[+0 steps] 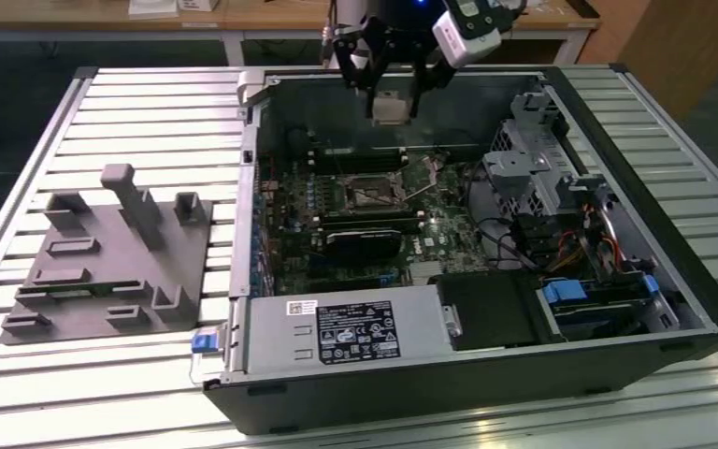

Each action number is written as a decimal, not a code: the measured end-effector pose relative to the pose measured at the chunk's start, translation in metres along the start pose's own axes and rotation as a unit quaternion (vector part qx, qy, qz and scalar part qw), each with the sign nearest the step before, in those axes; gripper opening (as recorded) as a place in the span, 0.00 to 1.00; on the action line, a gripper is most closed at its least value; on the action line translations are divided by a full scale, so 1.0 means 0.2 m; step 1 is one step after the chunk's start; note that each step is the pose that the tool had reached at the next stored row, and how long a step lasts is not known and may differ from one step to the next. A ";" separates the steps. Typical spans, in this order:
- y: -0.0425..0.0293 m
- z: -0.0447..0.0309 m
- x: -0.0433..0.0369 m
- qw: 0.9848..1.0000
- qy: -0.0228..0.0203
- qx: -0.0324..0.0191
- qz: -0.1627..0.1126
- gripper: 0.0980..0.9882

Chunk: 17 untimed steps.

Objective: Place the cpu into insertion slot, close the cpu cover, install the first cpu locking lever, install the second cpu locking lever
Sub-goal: 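Place the cpu into insertion slot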

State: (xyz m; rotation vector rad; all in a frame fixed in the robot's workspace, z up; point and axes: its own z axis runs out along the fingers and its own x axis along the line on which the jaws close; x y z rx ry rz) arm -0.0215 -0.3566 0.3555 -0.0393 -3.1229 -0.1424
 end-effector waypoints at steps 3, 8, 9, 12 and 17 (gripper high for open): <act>-0.001 0.012 0.002 1.000 -0.004 -0.003 -0.001 0.50; -0.004 0.040 0.009 1.000 -0.009 -0.006 -0.002 0.50; -0.005 0.049 0.012 1.000 -0.009 -0.006 -0.002 0.50; -0.007 0.075 0.024 1.000 -0.009 -0.006 -0.002 0.50; -0.012 0.119 0.038 1.000 -0.009 -0.006 -0.002 0.50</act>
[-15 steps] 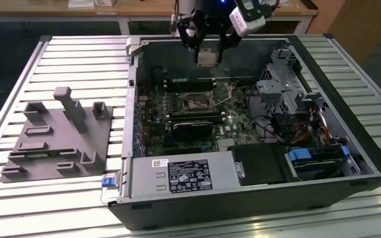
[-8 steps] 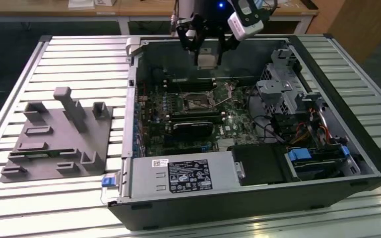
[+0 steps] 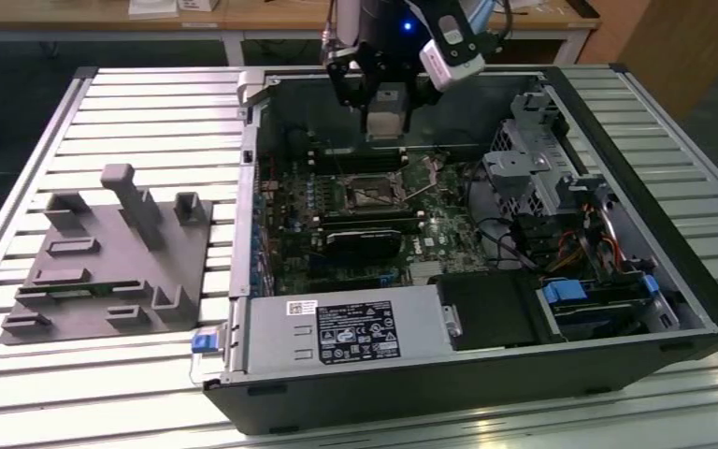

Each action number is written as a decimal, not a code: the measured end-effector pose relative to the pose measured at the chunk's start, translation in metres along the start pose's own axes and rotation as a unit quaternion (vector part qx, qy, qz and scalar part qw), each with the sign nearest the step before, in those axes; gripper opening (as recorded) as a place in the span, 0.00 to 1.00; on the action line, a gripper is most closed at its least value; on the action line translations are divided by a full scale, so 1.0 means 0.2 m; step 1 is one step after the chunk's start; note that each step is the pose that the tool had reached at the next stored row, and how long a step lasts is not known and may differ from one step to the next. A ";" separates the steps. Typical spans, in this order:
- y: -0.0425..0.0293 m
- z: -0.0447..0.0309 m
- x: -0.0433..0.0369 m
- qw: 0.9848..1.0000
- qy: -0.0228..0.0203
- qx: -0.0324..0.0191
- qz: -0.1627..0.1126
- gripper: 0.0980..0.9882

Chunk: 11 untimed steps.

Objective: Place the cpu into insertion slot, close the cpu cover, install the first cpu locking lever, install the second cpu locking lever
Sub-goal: 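Place the cpu into insertion slot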

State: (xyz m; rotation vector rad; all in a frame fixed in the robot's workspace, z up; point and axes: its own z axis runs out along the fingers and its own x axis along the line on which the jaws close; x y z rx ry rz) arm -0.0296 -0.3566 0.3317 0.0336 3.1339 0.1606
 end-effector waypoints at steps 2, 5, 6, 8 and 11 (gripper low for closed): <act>-0.002 0.019 0.002 1.000 0.000 0.000 0.000 0.50; -0.005 0.046 0.004 1.000 0.000 0.000 0.000 0.50; -0.006 0.055 0.005 1.000 0.000 0.000 0.000 0.50; -0.008 0.074 0.006 1.000 0.000 0.000 0.000 0.50; -0.010 0.100 0.007 1.000 0.000 0.000 -0.001 0.50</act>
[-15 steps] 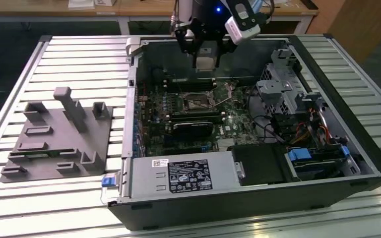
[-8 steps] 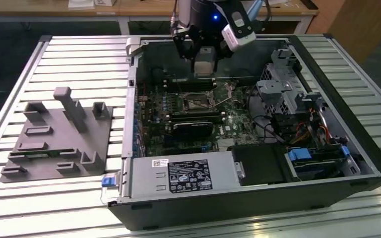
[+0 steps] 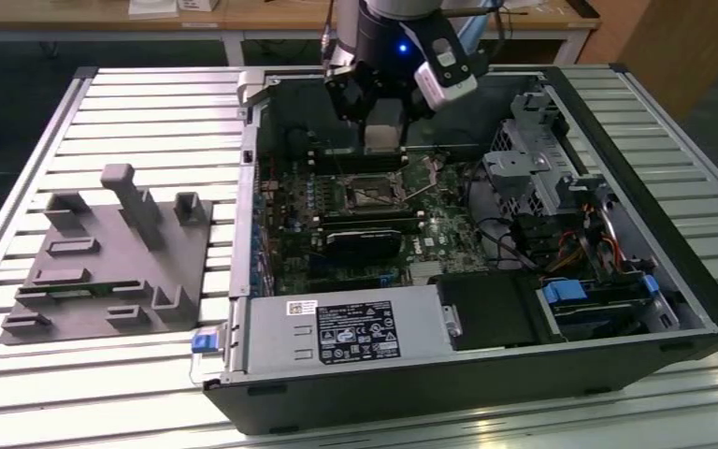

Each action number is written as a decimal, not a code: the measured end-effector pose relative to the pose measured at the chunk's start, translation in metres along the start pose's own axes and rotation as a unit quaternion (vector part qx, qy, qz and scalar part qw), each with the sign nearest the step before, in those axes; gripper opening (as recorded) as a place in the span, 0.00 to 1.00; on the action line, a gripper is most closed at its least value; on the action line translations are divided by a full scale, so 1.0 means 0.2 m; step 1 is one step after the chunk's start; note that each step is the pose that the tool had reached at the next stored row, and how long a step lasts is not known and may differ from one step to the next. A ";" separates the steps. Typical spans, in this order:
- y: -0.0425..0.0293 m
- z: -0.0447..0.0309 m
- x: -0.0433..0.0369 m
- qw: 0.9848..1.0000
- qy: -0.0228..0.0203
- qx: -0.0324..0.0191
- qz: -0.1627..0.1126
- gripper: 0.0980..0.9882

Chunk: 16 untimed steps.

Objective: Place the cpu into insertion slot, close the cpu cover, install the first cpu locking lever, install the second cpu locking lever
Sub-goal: 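Place the cpu into insertion slot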

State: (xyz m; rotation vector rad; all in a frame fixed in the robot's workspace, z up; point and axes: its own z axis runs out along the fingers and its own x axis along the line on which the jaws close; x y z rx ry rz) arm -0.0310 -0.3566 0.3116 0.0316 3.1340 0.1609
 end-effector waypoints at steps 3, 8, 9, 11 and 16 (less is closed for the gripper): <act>-0.003 0.027 0.001 1.000 0.000 0.000 0.000 0.50; -0.007 0.068 0.002 1.000 0.000 0.000 -0.001 0.50; -0.008 0.077 0.002 1.000 0.000 0.000 -0.001 0.50; -0.010 0.095 0.002 1.000 0.000 0.000 -0.001 0.50; -0.014 0.136 0.003 1.000 0.000 0.000 -0.002 0.50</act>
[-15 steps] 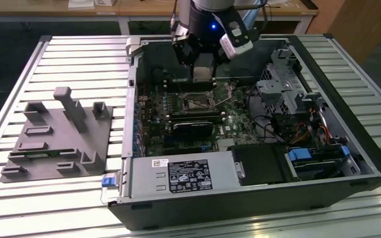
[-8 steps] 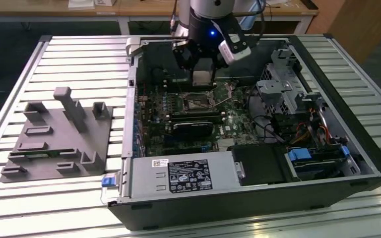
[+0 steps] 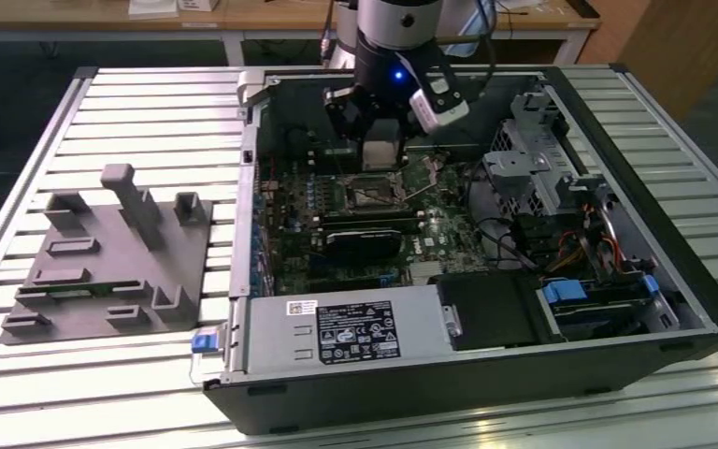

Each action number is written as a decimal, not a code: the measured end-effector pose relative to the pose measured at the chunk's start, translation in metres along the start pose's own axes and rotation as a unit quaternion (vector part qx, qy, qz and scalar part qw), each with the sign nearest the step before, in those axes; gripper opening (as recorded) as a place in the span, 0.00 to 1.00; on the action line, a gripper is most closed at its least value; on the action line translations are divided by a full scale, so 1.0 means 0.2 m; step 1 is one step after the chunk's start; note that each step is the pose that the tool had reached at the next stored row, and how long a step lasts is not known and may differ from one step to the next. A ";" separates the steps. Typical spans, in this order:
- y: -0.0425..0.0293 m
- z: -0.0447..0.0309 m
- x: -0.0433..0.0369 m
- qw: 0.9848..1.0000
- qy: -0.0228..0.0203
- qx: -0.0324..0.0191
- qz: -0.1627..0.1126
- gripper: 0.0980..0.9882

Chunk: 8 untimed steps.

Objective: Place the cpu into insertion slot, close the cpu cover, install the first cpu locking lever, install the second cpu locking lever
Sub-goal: 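Place the cpu into insertion slot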

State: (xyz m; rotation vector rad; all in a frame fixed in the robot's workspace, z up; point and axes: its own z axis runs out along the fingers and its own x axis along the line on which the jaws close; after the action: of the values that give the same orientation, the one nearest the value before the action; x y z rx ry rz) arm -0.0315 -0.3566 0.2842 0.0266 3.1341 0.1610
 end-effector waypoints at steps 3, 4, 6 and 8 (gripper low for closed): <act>-0.002 0.023 0.000 1.000 0.000 0.000 0.000 0.50; -0.003 0.032 0.001 1.000 0.000 0.000 0.000 0.50; -0.005 0.048 0.001 1.000 0.000 0.000 0.000 0.50; -0.006 0.063 0.001 1.000 0.000 0.000 0.000 0.50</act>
State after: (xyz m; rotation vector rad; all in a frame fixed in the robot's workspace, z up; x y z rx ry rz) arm -0.0317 -0.3566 0.2716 0.0254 3.1342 0.1609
